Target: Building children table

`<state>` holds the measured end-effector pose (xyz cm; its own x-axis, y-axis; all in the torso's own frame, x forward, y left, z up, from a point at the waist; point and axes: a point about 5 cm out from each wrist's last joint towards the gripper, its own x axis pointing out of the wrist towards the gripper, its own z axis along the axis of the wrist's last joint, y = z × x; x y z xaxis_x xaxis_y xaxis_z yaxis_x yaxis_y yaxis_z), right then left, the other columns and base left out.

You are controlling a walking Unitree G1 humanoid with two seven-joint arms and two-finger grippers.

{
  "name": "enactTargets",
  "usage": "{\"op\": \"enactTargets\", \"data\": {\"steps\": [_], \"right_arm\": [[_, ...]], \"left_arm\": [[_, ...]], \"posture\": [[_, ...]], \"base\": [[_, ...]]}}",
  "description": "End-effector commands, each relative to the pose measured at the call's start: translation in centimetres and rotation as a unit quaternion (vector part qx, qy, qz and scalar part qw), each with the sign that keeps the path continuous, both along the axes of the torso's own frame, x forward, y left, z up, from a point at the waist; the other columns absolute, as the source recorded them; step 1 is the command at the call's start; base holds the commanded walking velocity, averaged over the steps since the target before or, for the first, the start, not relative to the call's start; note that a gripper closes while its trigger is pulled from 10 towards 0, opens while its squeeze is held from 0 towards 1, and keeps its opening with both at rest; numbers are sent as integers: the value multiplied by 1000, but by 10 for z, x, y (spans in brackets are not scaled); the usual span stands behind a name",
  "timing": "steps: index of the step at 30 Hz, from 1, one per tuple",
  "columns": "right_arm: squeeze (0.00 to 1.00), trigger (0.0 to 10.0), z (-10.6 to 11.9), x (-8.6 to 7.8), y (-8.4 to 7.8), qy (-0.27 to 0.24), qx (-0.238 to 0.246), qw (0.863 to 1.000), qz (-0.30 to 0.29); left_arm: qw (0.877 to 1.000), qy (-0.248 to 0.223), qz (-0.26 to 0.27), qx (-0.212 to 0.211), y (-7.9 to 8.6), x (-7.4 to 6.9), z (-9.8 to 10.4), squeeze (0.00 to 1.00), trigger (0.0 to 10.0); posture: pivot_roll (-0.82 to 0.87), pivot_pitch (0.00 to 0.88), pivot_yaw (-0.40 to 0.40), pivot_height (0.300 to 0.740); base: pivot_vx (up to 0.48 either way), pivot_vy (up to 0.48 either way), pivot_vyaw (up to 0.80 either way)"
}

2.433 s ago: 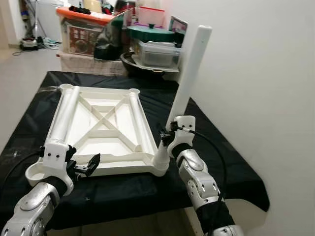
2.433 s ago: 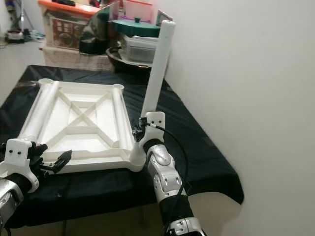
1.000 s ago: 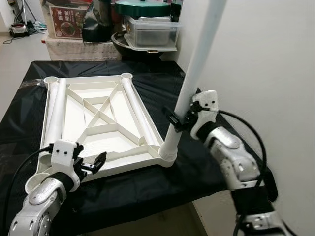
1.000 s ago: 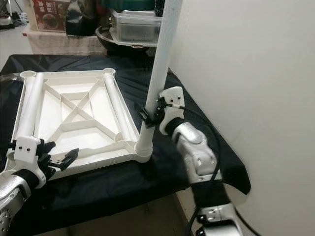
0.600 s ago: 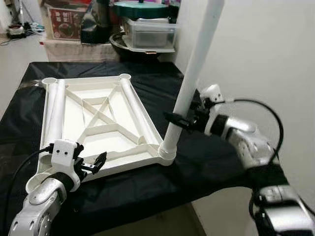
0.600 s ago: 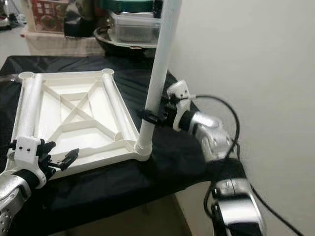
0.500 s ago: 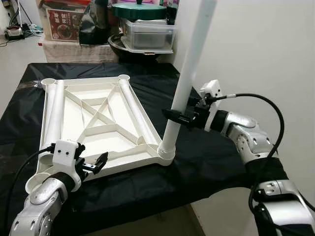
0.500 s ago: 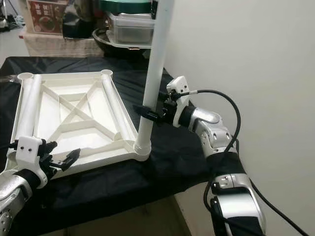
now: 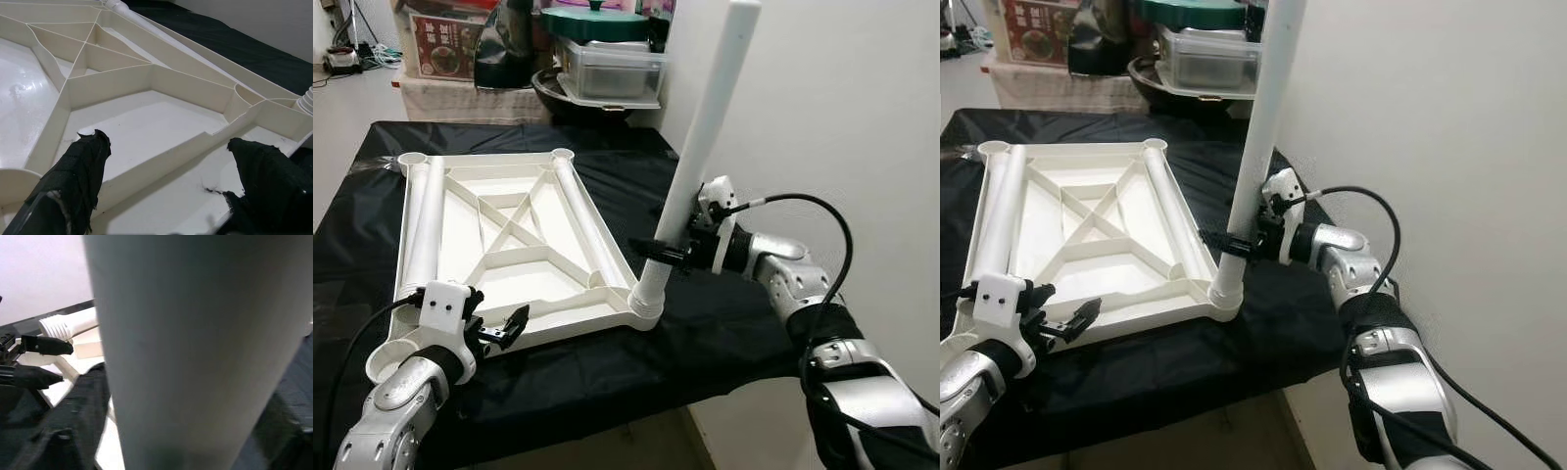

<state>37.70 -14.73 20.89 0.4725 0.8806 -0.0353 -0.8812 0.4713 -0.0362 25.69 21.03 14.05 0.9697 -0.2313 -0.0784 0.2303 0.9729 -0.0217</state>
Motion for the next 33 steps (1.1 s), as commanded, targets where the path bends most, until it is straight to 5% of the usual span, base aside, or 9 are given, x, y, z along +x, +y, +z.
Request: {"op": "enactTargets", "data": {"steps": [1, 2, 14, 17, 18, 20, 25, 32, 33], "right_arm": [[0, 1882, 6, 2, -2, -14, -1, 1000, -2], [0, 0, 6, 4, -4, -14, 0, 1000, -4], [0, 0, -10, 11, -6, 5, 8, 994, -107], [0, 0, -27, 15, -3, 40, -7, 978, -203], [0, 0, -41, 13, 5, 101, 29, 931, -348], [0, 0, -41, 13, 5, 101, 29, 931, -348], [0, 0, -41, -17, 69, 130, 113, 887, -429], [0, 0, -29, -18, 99, 126, 123, 889, -422], [0, 10000, -26, -17, 104, 127, 124, 892, -415]], "left_arm": [[1000, -2, -7, 0, -4, 1, 0, 0, 10000], [1000, -2, -7, 1, -4, 1, 0, 0, 10000], [1000, -1, -8, 0, -5, 1, -2, 0, 10000], [1000, -2, -8, 1, -5, 1, -2, 0, 10000], [1000, -1, -7, 1, -4, 0, -2, 0, 10000], [1000, -1, -7, 1, -4, 0, -2, 0, 10000], [1000, 1, -10, -2, -6, 3, -3, 0, 10000], [1000, -4, -12, -4, -8, 8, 1, 0, 10000], [1000, -5, -12, -4, -7, 9, 1, 0, 10000]], "posture": [[144, 0, -176, 740], [144, 0, -178, 740], [146, 0, -183, 740], [147, 0, -184, 740], [146, 0, -174, 740], [146, 0, -174, 740], [129, 0, -146, 740], [129, 0, -146, 740], [129, 0, -146, 740]], "base": [[0, 0, 0], [0, 0, 0], [0, 0, 0], [0, 0, 0], [0, 0, 0], [0, 0, 0], [0, 0, 0], [0, 0, 0], [0, 0, 0]]}}
